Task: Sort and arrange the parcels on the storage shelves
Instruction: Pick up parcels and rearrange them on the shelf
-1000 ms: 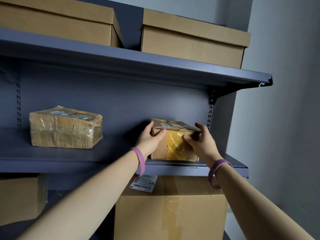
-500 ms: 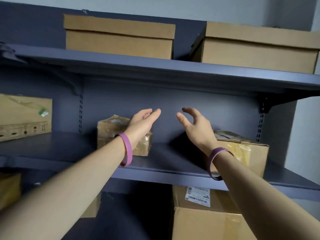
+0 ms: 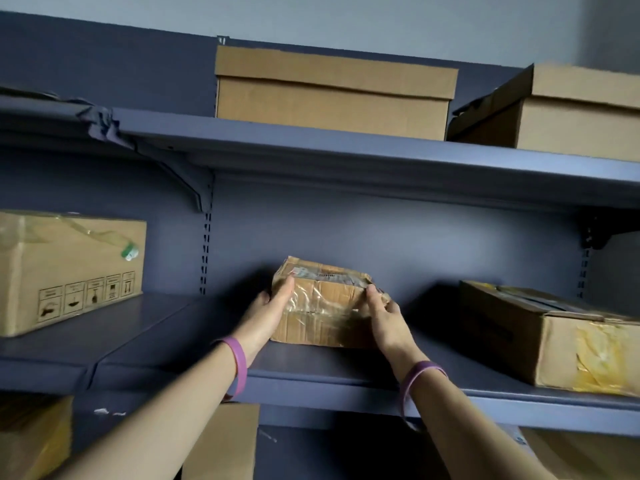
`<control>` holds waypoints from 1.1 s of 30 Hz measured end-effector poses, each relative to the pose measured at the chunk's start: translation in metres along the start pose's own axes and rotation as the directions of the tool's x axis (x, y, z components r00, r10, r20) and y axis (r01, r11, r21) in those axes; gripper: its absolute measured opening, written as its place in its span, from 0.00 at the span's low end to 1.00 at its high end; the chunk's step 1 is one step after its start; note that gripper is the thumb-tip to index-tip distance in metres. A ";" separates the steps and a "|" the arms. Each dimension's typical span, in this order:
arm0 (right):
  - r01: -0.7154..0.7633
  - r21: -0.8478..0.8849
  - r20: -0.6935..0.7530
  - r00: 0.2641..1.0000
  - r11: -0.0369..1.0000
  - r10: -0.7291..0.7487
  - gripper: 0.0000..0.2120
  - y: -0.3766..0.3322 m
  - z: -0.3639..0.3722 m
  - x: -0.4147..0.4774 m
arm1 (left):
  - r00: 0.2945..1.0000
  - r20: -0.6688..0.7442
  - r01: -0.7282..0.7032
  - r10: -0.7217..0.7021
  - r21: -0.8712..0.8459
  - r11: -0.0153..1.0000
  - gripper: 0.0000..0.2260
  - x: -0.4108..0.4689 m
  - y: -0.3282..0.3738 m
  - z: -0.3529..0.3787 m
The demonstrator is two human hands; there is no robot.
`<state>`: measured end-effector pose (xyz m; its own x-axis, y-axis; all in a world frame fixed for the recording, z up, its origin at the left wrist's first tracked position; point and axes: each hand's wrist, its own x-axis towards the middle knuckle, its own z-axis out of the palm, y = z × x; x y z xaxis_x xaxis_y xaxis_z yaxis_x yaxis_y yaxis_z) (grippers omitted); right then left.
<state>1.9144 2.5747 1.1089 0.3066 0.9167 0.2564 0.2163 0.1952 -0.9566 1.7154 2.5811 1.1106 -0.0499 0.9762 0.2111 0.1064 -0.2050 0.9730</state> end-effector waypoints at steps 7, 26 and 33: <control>0.070 0.173 0.005 0.997 0.982 -0.072 0.22 0.005 -0.005 -0.007 | 0.990 -0.139 0.003 -0.021 -0.129 0.992 0.41 0.004 -0.003 -0.006; 0.240 0.317 0.112 0.951 0.918 -0.287 0.28 0.009 -0.011 -0.017 | 0.966 -0.143 -0.246 0.217 -0.231 0.941 0.07 -0.012 -0.005 -0.018; 0.161 0.197 0.056 0.983 0.967 -0.175 0.22 0.004 -0.008 -0.018 | 0.959 -0.198 -0.246 0.204 -0.223 0.943 0.16 -0.004 -0.010 -0.015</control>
<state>1.9174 2.5557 1.1011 0.2111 0.8866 0.4116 0.0762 0.4049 -0.9112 1.6999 2.5782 1.1017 -0.2226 0.8802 0.4192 -0.1088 -0.4498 0.8865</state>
